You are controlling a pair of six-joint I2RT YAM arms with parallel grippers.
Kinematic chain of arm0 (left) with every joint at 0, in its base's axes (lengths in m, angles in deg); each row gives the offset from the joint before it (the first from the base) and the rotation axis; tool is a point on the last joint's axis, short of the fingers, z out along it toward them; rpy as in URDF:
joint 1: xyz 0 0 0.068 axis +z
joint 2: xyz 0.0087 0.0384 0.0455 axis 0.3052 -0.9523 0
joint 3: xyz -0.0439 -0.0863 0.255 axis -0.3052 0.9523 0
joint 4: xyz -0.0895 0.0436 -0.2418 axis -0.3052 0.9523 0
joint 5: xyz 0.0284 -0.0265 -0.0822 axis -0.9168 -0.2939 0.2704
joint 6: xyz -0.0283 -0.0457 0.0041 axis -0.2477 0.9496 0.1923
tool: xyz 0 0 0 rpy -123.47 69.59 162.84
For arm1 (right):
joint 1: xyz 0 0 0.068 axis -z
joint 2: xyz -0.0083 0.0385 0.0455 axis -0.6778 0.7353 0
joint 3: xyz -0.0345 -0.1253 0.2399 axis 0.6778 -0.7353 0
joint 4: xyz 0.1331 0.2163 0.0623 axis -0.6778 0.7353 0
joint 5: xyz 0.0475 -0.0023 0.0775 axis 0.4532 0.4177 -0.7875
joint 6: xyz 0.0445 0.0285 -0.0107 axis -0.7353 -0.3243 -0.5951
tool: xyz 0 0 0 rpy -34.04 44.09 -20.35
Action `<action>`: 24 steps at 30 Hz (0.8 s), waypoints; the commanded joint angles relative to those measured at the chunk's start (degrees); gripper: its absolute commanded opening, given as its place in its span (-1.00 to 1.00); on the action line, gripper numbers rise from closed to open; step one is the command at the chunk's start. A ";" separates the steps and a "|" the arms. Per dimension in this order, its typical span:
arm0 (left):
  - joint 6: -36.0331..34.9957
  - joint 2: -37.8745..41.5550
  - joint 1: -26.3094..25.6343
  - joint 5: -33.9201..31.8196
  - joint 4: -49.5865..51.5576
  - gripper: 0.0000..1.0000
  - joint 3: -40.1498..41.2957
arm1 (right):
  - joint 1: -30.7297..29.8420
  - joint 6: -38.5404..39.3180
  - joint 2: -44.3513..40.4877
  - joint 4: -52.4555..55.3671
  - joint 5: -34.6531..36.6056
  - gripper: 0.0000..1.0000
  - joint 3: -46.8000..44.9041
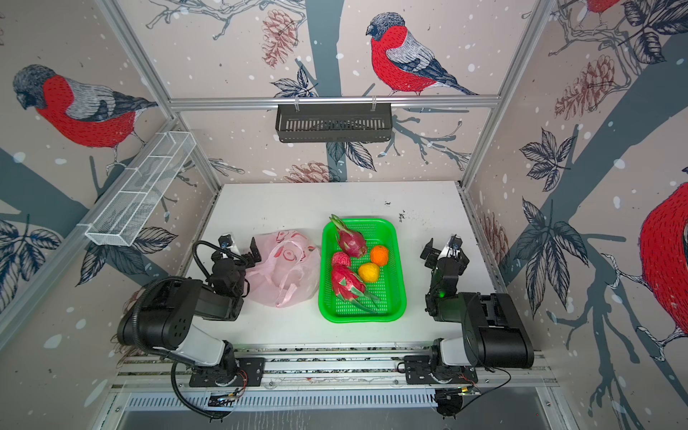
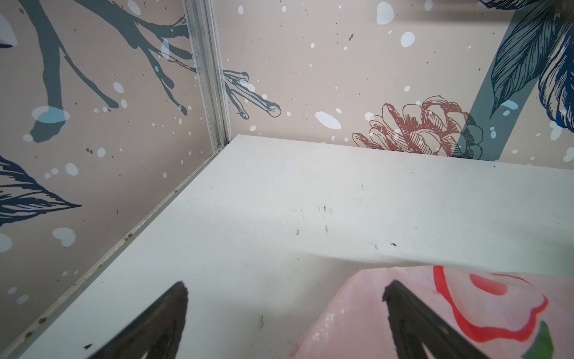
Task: Untie the knot of the plastic bag and take out the fruit
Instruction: Reset both arms
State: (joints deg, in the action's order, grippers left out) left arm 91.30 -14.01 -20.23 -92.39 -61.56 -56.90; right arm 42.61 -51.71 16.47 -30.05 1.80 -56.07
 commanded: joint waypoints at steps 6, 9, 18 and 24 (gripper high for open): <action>-0.79 0.00 0.09 -0.43 -1.43 0.96 -0.27 | -2.83 4.12 4.14 -1.86 0.99 0.99 3.18; -0.81 -0.06 0.10 -0.55 -1.35 0.96 -0.29 | -2.76 4.06 4.18 -2.11 0.81 0.99 3.07; -0.82 -0.09 -0.16 -1.06 -0.96 0.96 -0.63 | -2.71 4.13 4.25 -2.39 0.87 0.99 3.00; -0.86 -0.14 -0.16 -1.08 -0.98 0.96 -0.62 | -2.76 4.13 4.27 -2.39 0.89 0.99 3.08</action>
State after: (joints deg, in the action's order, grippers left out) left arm 91.30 -14.01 -20.32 -93.31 -60.95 -57.29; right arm 39.86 -48.63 20.67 -31.49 2.06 -53.23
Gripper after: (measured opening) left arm 0.982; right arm 0.994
